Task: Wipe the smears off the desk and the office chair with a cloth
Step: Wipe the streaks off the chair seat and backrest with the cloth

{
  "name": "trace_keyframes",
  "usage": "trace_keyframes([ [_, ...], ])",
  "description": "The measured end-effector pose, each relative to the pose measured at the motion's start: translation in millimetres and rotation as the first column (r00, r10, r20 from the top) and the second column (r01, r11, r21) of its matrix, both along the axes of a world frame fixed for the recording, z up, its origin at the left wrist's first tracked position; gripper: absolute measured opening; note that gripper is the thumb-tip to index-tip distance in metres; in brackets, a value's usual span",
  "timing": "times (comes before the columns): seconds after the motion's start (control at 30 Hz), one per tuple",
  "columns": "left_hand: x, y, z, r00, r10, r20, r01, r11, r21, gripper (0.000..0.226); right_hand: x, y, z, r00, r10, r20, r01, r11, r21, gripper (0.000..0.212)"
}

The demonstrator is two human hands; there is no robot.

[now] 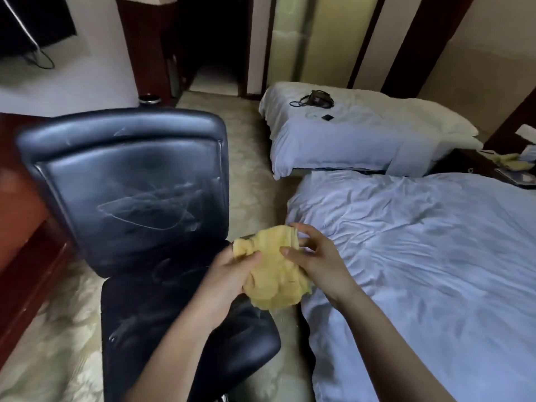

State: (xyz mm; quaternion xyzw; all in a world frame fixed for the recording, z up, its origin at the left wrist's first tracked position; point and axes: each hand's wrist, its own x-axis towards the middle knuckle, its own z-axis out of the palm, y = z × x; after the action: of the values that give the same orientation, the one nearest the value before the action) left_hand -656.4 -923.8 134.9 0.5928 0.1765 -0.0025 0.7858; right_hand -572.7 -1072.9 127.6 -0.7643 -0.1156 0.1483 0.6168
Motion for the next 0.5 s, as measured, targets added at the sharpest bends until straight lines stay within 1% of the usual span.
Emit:
trace_keyframes([
  [0.07, -1, 2, -19, 0.993, 0.106, -0.058, -0.102, 0.993, 0.059, 0.018, 11, 8, -22, 0.998, 0.066, 0.0, -0.065, 0.997, -0.052, 0.043],
  [0.13, 2, 1, -41, 0.969, 0.226, -0.103, -0.212, 0.968, 0.131, 0.017, 21, 15, -42, 0.992, 0.126, -0.023, -0.128, 0.987, -0.094, 0.042],
  [0.23, 3, -8, -79, 0.888, 0.436, -0.144, -0.392, 0.884, 0.256, 0.009, 30, 20, -74, 0.979, 0.191, -0.068, -0.199, 0.97, -0.138, 0.041],
  [0.27, 3, -12, -90, 0.853, 0.496, -0.161, -0.432, 0.845, 0.315, 0.009, 30, 20, -83, 0.975, 0.185, -0.122, -0.199, 0.974, -0.113, 0.038],
  [0.3, 2, -18, -103, 0.805, 0.568, -0.171, -0.482, 0.795, 0.369, 0.013, 32, 19, -96, 0.957, 0.202, -0.207, -0.22, 0.973, -0.07, 0.034],
  [0.37, 4, -32, -131, 0.715, 0.683, -0.151, -0.577, 0.697, 0.425, 0.021, 38, 15, -125, 0.904, 0.228, -0.361, -0.248, 0.969, -0.01, 0.029],
  [0.43, 8, -44, -156, 0.67, 0.724, -0.167, -0.614, 0.666, 0.424, 0.02, 46, 11, -154, 0.835, 0.224, -0.502, -0.227, 0.972, 0.056, 0.028],
  [0.47, 10, -51, -171, 0.645, 0.736, -0.203, -0.63, 0.663, 0.404, 0.017, 46, 10, -170, 0.763, 0.26, -0.592, -0.232, 0.965, 0.126, 0.03],
  [0.5, 11, -56, -187, 0.623, 0.741, -0.251, -0.646, 0.668, 0.37, 0.014, 46, 8, -189, 0.666, 0.314, -0.677, -0.23, 0.949, 0.214, 0.031],
])
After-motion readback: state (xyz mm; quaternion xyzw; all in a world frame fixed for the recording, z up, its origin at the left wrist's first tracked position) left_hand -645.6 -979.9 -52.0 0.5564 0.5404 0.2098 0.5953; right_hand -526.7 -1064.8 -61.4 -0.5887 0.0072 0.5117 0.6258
